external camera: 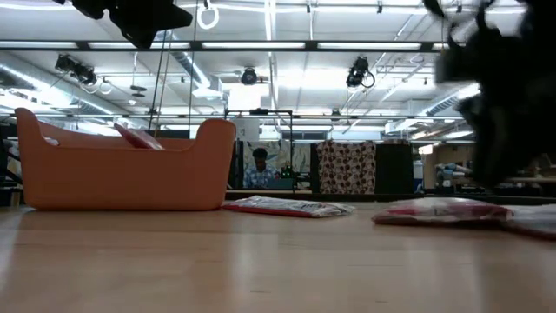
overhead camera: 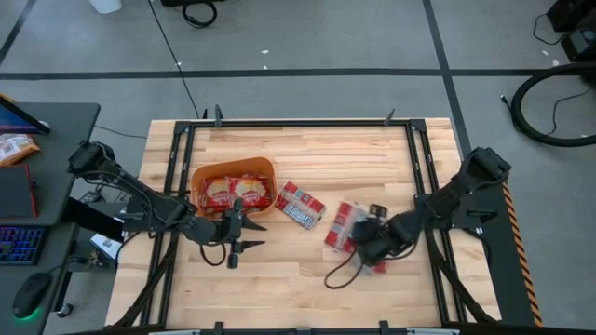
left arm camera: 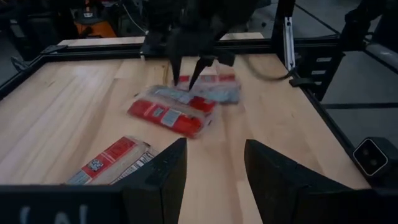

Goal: Sort popcorn bags into baskets
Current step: Put the red popcorn bag into the orange bin

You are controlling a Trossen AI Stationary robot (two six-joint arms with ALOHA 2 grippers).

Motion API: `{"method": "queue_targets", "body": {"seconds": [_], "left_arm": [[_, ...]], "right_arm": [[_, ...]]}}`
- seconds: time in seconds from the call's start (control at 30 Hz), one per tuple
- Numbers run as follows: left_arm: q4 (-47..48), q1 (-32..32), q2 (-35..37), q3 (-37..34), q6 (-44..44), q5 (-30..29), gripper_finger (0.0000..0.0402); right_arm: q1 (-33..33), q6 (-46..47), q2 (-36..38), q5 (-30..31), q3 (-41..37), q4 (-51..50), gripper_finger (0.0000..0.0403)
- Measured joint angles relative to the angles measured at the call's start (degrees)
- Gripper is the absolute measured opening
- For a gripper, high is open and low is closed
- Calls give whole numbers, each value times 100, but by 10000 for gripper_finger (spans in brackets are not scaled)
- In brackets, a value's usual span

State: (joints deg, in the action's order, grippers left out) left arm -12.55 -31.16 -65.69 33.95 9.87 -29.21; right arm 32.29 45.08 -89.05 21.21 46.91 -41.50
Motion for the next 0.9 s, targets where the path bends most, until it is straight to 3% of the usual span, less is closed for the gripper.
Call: {"method": "queue_targets", "body": {"seconds": [0.1,0.27,0.4,0.6,0.9], "left_arm": [[11,0,2,0,49,0,164],[57,0,2,0,178,20,164],[94,0,-2,0,411,66,164],[133,0,-194,-2,490,67,164],[145,0,-451,-4,543,85,164]], "right_arm": [[-168,-733,3,506,388,114,155],[-171,-1228,12,150,767,-37,155],[211,-1697,12,-188,640,-56,155],[881,-2117,8,44,328,-6,155],[1187,-2728,10,-126,87,-89,156]]}}
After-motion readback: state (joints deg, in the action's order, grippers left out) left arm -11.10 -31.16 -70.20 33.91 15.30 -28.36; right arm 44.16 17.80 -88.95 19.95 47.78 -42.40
